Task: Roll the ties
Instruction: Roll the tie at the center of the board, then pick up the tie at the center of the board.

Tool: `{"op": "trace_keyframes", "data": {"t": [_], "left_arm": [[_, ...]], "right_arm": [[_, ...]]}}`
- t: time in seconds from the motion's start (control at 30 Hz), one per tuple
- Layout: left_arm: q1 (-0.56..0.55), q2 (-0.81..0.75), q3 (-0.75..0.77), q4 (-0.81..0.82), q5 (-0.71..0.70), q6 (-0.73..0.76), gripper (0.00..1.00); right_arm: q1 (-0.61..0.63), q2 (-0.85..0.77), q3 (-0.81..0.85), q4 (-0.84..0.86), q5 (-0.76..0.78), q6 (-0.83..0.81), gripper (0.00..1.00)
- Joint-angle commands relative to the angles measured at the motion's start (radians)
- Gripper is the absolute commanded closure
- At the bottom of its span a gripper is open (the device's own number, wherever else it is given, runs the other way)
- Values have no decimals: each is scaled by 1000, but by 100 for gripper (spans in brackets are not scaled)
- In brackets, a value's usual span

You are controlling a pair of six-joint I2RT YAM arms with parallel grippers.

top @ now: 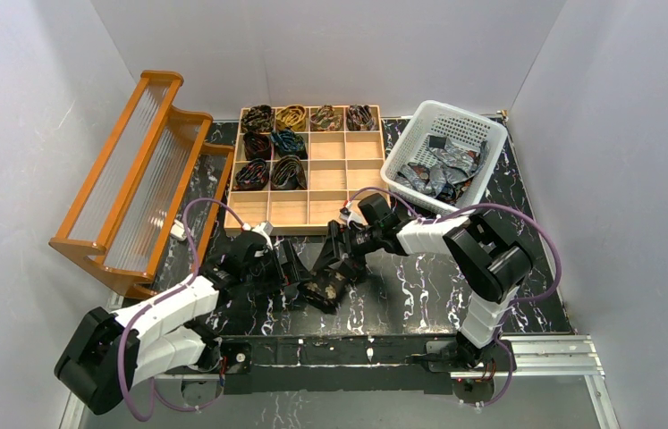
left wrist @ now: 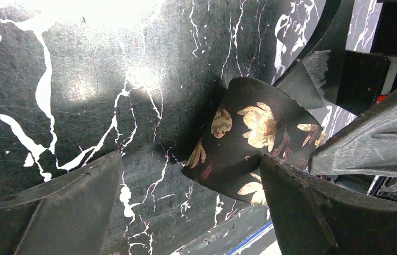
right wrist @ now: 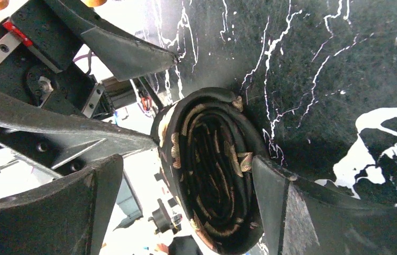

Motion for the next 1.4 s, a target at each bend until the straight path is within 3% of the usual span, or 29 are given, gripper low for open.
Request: {"op": "trace_keyframes", "data": {"t": [0.0,0.13,0.37,0.53,0.83,1.0,1.1,1.17,1.37], "left_arm": [[7,-31,-18,10,18,-6,2],[7,-61,-15,8,32,-4,2],[9,-130,6,7,41,4,2],[9,-138,1,79,99,32,2],[7,-76,-21,227,231,89,2],[5,-77,-53,279,203,125,2],[6,-62,-71,326,189,140,2],[5,-27,-81,372,213,132,2],[-3,35,-122,485,259,97,2]], "right_arm": [[13,5,11,-37,4,-31,1],[11,-3,14,-70,13,-80,1],[-22,-91,33,-202,160,-174,1],[-32,-175,37,-243,201,-257,1],[-32,-257,-61,-170,86,-357,1],[-32,-325,-169,-53,76,-332,1],[-33,-349,-199,-45,78,-331,7],[-33,-352,-212,-45,68,-320,17],[-33,-284,-213,-34,46,-284,34]]}}
